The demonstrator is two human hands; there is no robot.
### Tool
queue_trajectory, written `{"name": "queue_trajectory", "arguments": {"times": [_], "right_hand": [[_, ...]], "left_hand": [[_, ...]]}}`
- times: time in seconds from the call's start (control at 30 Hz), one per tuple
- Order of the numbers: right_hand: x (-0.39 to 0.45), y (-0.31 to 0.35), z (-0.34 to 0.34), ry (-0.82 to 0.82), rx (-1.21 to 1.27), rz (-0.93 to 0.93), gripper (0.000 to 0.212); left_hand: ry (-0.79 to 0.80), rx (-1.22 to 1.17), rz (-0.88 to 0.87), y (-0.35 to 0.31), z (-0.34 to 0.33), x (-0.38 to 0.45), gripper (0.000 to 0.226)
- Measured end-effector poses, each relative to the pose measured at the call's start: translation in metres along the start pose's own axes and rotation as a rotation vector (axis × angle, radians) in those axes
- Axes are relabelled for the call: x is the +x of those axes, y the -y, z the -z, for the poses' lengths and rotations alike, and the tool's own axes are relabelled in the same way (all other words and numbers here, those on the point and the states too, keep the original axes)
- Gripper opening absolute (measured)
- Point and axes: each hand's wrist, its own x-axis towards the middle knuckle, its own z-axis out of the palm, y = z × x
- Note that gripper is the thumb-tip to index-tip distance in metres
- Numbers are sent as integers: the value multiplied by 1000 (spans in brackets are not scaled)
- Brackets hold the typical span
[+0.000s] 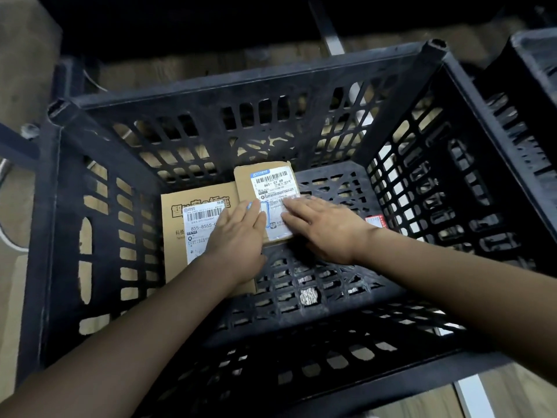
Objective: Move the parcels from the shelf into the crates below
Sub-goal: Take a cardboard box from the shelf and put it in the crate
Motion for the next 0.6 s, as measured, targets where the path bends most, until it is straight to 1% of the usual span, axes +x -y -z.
{"name": "queue_trajectory", "arguments": {"times": [0.07, 0.17, 0.3, 0.43, 0.5, 0.6], "right_hand": [[-4, 3, 1, 17, -30, 49, 61], [-5, 7, 5, 36, -39, 69, 57], [-3, 5, 8, 66, -47, 81, 59], [-5, 5, 14, 155, -49, 42, 64], [-9, 11, 27, 186, -59, 37, 64], [-25, 22, 66, 149, -68, 38, 71]], "left_hand": [[50, 4, 2, -5, -1, -7, 81], [129, 53, -1, -9, -4, -11, 86], [147, 56, -14, -6, 0, -6, 83], [184, 53, -17, -5, 10, -11, 79], [195, 60, -10, -6, 23, -25, 77], [184, 83, -32, -8, 58, -61, 77]]}}
